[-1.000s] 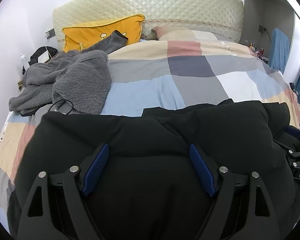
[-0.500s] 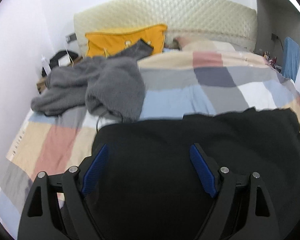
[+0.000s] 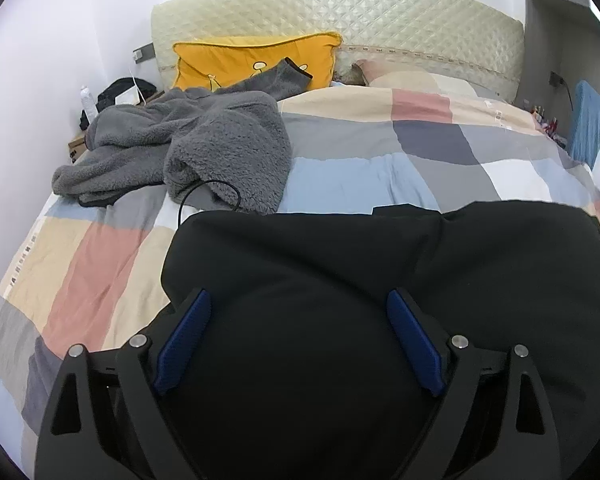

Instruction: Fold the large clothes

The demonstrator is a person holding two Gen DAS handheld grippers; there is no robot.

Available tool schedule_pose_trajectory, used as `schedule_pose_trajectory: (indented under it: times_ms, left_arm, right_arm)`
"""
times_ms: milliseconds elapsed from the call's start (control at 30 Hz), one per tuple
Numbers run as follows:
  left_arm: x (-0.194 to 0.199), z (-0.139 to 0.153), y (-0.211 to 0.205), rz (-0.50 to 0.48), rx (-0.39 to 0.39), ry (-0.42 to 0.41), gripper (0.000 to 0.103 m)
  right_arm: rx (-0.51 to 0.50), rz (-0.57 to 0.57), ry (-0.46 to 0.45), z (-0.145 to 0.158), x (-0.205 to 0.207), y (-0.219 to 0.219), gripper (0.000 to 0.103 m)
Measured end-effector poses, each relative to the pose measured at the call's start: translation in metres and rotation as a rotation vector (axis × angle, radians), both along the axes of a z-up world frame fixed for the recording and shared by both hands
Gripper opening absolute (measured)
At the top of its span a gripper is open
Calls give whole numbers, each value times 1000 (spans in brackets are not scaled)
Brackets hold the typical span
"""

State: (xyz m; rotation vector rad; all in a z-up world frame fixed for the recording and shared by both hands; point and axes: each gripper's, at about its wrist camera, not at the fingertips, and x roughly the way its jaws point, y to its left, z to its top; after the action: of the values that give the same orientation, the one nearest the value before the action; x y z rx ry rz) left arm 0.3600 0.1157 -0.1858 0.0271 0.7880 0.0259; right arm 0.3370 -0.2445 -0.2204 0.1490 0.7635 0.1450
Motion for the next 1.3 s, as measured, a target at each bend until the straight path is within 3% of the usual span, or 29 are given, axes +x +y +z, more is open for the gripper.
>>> schedule_pose_trajectory:
  times_ms: [233, 367, 467, 600, 700, 933, 1133, 1300]
  left_arm:
    - [-4, 13, 1, 56, 55, -33, 91]
    - [-4, 21, 4, 67, 29, -28, 91]
    - [-10, 39, 7, 113, -5, -44, 91]
    - [-32, 78, 4, 120, -79, -106, 101]
    - [-51, 104, -7, 107, -81, -150, 102]
    - [-107, 169, -50, -21, -29, -239, 103]
    - [-161, 227, -73, -143, -106, -310, 103]
    - [-205, 264, -81, -175, -126, -366, 103]
  right_arm:
    - [14, -49, 31, 1, -1, 0, 103]
    - [36, -95, 45, 8, -4, -6, 102]
    - [34, -162, -11, 29, -16, -9, 102]
    - [39, -171, -124, 82, -35, -7, 103]
    - [29, -161, -198, 125, -56, -4, 103]
    - [8, -94, -377, 221, -120, 10, 103]
    - [40, -59, -483, 281, -184, 20, 103]
    - [88, -44, -606, 322, -243, 27, 103]
